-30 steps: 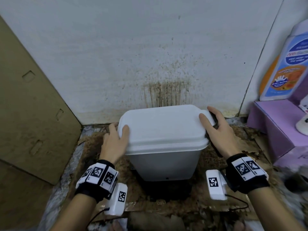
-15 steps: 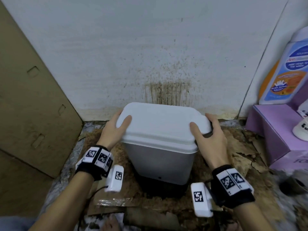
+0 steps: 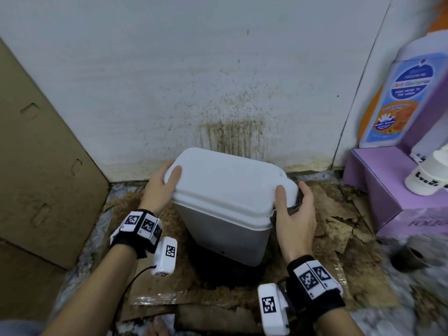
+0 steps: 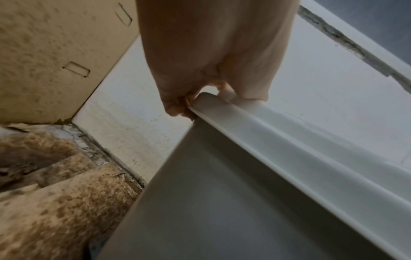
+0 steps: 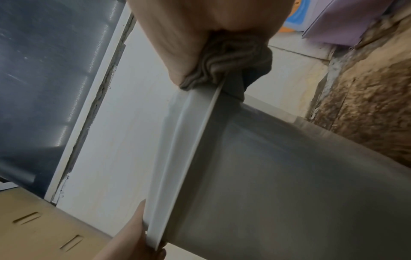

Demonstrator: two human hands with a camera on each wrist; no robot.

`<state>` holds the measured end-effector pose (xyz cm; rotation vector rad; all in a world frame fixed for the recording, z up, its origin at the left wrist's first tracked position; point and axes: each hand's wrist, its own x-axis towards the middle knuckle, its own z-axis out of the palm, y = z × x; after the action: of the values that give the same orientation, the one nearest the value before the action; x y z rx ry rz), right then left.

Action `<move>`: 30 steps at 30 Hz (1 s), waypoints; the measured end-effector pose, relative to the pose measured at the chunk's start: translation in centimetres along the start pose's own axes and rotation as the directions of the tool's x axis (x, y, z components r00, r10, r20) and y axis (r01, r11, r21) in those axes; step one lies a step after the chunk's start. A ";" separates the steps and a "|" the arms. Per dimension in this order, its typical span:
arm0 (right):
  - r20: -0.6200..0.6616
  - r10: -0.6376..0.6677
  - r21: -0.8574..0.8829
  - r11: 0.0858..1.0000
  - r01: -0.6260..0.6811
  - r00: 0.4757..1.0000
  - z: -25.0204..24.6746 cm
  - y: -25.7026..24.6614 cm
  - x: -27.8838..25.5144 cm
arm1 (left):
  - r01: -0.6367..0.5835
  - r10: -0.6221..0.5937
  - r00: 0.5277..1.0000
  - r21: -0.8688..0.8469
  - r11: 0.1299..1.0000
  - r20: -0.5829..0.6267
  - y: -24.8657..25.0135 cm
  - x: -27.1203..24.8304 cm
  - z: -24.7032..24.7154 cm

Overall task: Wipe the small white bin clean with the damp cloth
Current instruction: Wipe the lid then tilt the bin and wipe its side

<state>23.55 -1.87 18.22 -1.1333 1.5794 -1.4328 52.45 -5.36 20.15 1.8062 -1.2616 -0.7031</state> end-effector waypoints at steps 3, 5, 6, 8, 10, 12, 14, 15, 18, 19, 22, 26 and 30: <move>-0.030 -0.008 0.000 1.000 0.008 1.000 -0.3 0.9 0.7 | 0.002 0.000 0.999 0.039 0.999 -0.052 -0.3 -0.3 0.5; -0.043 -0.009 -0.009 1.000 0.008 0.999 -0.6 1.1 1.1 | 0.023 -0.019 0.995 0.042 0.999 -0.099 -0.6 -0.7 0.9; -0.052 -0.006 -0.010 1.000 0.006 0.999 -0.9 1.1 1.4 | 0.056 -0.052 0.991 0.023 0.998 -0.124 -0.7 -0.9 1.2; -0.077 0.004 0.007 1.000 -0.004 0.997 -1.4 1.5 2.0 | 0.156 -0.156 0.973 -0.016 0.988 -0.168 -0.4 -1.7 1.9; -0.105 0.009 0.016 1.000 -0.007 0.994 -1.8 1.8 2.7 | 0.239 -0.247 0.946 -0.063 0.969 -0.210 -0.1 -2.7 2.7; -0.116 0.004 0.002 1.000 -0.004 0.993 -2.3 1.6 3.6 | 0.285 -0.300 0.924 -0.096 0.954 -0.237 0.8 -3.9 3.6; -0.100 -0.012 -0.034 0.999 0.009 0.995 -2.7 0.9 5.0 | 0.320 -0.346 0.909 -0.143 0.937 -0.232 2.0 -5.1 4.6; -0.072 -0.024 -0.069 0.997 0.019 0.997 -2.9 0.6 6.0 | 0.332 -0.366 0.903 -0.176 0.927 -0.224 2.4 -5.7 5.2; 0.148 -0.072 -0.258 0.960 0.109 0.986 -3.0 -0.4 9.1 | 0.225 -0.299 0.931 -0.315 0.922 -0.211 3.1 -7.8 7.5; 0.256 -0.081 -0.307 0.938 0.160 0.963 -2.8 -0.6 10.1 | 0.176 -0.261 0.943 -0.355 0.918 -0.206 2.8 -8.2 8.3; 0.543 -0.064 -0.343 0.893 0.290 0.837 -1.7 -2.1 12.3 | 0.162 -0.238 0.959 -0.390 0.906 -0.155 2.8 -9.2 10.1; 0.762 -0.016 -0.328 0.853 0.406 0.648 -0.5 -3.5 13.7 | 0.121 -0.213 0.965 -0.460 0.880 -0.153 3.1 -9.7 11.1; 0.812 0.033 -0.290 0.888 0.355 0.582 -0.1 -3.4 13.8 | 0.102 -0.218 0.961 -0.518 0.849 -0.169 2.8 -9.4 11.1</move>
<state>18.91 -14.67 22.35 -1.8954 1.1152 -0.4555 38.93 -0.36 16.72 1.5055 -0.6934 -0.8112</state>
